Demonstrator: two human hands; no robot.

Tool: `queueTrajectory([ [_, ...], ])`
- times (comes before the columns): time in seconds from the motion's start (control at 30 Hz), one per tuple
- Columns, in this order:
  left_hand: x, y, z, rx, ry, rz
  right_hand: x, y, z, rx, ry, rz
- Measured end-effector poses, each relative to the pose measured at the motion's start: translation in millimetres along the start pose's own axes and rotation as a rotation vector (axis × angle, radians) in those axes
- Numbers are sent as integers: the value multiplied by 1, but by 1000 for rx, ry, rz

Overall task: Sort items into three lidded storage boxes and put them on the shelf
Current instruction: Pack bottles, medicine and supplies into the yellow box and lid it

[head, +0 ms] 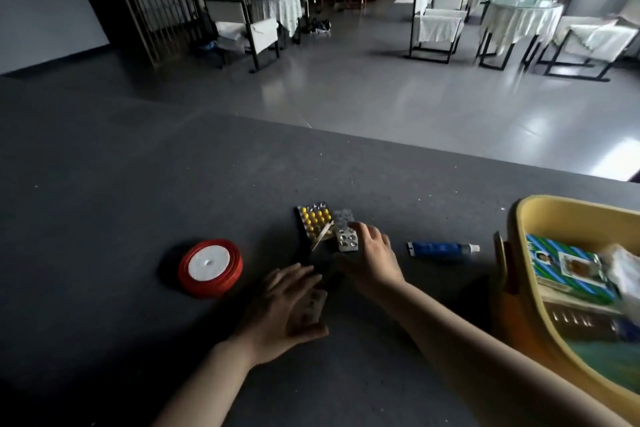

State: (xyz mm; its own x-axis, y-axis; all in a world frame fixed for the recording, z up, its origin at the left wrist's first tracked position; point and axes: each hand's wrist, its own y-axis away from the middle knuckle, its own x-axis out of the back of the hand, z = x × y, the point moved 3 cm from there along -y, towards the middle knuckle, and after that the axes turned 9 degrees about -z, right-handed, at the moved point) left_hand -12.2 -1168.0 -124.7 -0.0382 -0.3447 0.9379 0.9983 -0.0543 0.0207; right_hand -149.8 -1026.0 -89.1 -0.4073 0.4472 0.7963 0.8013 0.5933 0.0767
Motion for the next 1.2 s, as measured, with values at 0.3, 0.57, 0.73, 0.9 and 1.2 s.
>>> queueTrajectory([
  [0.3, -7, 3, -2, -214, -60, 231, -35, -42, 16, -29, 214, 100],
  [0.57, 1, 2, -6, 39, 42, 248, -27, -4, 15, 1, 51, 203],
  [0.73, 18, -7, 23, 46, 267, 405, 18, 42, -10, 94, -142, 378],
  [0.9, 53, -27, 88, -120, 413, 498, 94, 96, -19, 147, -223, 546],
  [1.2, 78, -61, 222, -427, 517, 468, 212, 186, 93, -90, -92, 573],
])
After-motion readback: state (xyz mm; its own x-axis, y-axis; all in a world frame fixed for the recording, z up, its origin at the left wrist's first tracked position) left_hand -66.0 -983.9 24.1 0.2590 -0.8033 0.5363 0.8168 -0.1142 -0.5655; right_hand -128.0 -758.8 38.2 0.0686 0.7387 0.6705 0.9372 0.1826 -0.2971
